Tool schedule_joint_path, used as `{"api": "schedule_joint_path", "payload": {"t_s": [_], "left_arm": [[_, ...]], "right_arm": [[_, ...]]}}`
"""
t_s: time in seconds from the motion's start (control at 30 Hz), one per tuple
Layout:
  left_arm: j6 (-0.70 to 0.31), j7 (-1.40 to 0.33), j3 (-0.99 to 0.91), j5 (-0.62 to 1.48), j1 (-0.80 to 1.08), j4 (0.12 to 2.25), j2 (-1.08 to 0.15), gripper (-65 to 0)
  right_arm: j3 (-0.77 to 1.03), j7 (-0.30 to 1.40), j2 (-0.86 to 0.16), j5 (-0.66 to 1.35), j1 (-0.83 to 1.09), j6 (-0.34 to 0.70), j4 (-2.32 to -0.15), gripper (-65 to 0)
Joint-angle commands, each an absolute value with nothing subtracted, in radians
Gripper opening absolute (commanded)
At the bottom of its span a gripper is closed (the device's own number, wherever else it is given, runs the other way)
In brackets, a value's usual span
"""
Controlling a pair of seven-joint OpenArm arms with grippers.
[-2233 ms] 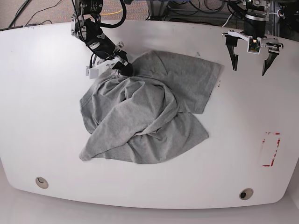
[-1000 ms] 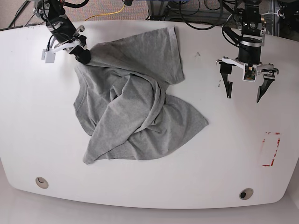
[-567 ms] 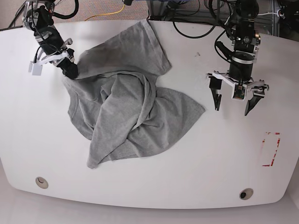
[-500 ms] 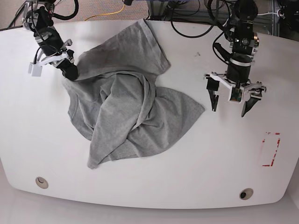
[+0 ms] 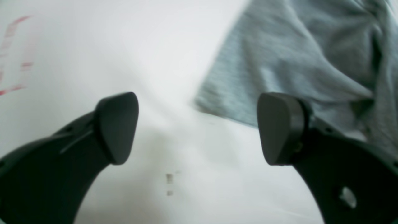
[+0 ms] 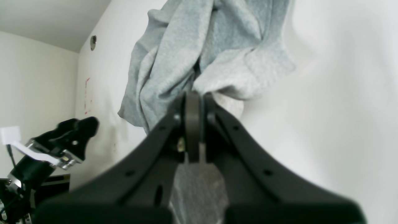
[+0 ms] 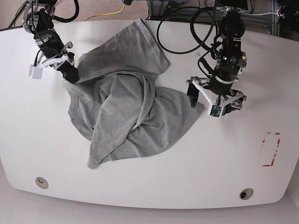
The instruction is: Layout the t-shirt on the table in an organized manner, then fold the t-shirt properly
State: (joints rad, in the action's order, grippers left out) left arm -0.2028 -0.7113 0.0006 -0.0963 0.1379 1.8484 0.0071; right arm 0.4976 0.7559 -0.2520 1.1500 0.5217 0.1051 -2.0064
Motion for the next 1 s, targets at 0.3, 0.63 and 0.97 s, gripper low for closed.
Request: {"api": "schedule_joint_path", "payload": {"t_s": [0.3,0.63,0.97], "left_arm": [[-0.232,-0.707,-0.147,-0.102,0.013,1.626,0.102,-5.1],[-0.240,-0.704,-0.147,-0.090,-0.021,1.549,0.102,-4.9],[-0.268,-0.704,-0.145,-0.005,-0.031,1.495,0.101,-5.0]], "right_arm": [[0.506,0.734,-0.265,1.164,0.518,0.119,-2.018,-65.0],[0.506,0.734,-0.263,1.164,0.518,0.119,-2.018,-65.0],[0.504,0.734,-0.259,1.164,0.519,0.119,-2.018,-65.0]]}}
